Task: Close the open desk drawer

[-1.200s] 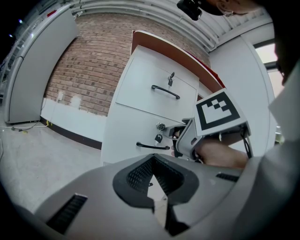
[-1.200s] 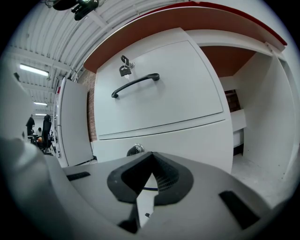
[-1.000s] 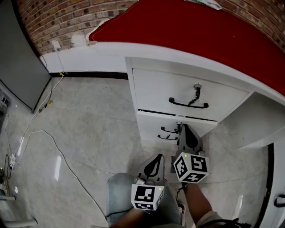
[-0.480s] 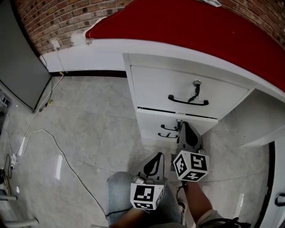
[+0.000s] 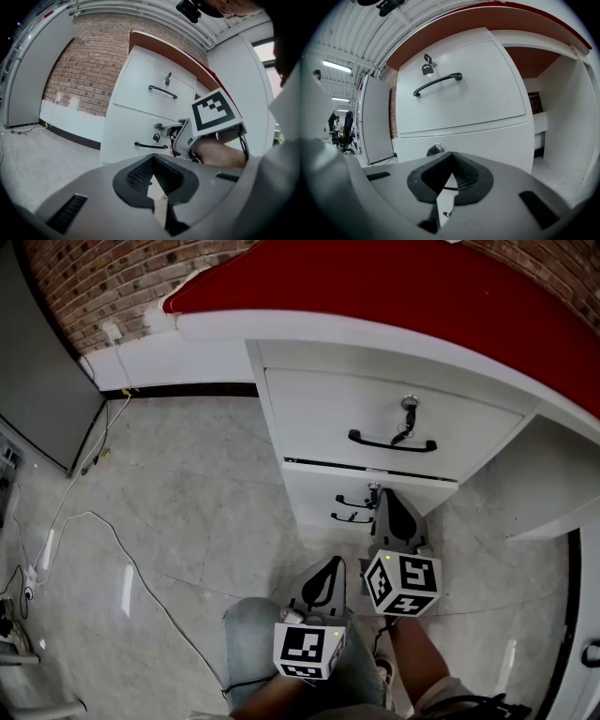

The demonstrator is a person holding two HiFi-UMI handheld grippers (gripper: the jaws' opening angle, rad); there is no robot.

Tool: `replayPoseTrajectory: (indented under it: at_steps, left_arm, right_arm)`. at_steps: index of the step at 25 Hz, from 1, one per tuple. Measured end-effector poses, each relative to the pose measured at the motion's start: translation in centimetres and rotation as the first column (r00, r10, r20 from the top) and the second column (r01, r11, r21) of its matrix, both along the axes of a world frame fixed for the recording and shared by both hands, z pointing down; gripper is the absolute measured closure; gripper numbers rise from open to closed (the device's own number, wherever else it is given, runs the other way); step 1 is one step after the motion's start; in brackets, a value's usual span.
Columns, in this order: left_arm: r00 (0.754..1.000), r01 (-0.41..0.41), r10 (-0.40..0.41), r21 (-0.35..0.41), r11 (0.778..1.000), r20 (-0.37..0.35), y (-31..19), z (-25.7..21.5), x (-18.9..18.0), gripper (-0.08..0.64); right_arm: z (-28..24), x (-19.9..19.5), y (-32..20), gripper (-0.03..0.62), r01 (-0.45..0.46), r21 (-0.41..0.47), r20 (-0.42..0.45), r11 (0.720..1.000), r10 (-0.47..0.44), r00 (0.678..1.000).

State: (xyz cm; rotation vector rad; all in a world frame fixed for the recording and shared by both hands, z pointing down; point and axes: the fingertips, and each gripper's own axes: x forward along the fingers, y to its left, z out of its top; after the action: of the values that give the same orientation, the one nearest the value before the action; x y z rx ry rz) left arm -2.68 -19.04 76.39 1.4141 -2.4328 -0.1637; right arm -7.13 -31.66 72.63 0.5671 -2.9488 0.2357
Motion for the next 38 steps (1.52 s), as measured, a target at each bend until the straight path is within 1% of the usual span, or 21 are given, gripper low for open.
replayPoseTrajectory:
  at_steps: [8,14,18,22,28,38]
  left_arm:
    - [1.000,-0.002,0.002,-0.006,1.000,-0.003,-0.1,0.2,-0.1,0.552]
    - [1.000,0.000,0.000,-0.003,1.000,-0.013,-0.2,0.5,-0.3,0.552]
    - [1.000,0.001,-0.001,-0.005,1.000,-0.009,-0.1,0.5,-0.7,0.552]
    - [1.000,0.002,-0.002,0.001,1.000,-0.022,-0.2,0.6,-0.7,0.552]
    - [1.000,0.002,-0.002,-0.004,1.000,-0.010,0.0,0.7,-0.6,0.552]
    - [1.000,-0.003,0.003,-0.002,1.000,-0.013,-0.3,0.7,-0.6,0.552]
  right_arm:
    - [0.2,-0.2,-0.2,0.594,-0.008,0.002,-0.002,1.000,0.008,1.000]
    - [0.2,-0.9,-0.9,0.594,-0.010,-0.027,-0.002,1.000,0.010,1.000]
    - [0.2,-1.0,-0.9,0.594,-0.013,-0.024,0.005,1.000,0.013,1.000]
    - [0.1,-1.1,-1.0,0.594,-0.014,-0.020,0.009,1.000,0.014,1.000]
    - [0.1,-1.3,-1.3,0.594,-0.016,-0.026,0.014,1.000,0.016,1.000]
    - [0.1,-1.6,-1.4,0.594,-0.017,0.013,0.008,1.000,0.017,1.000]
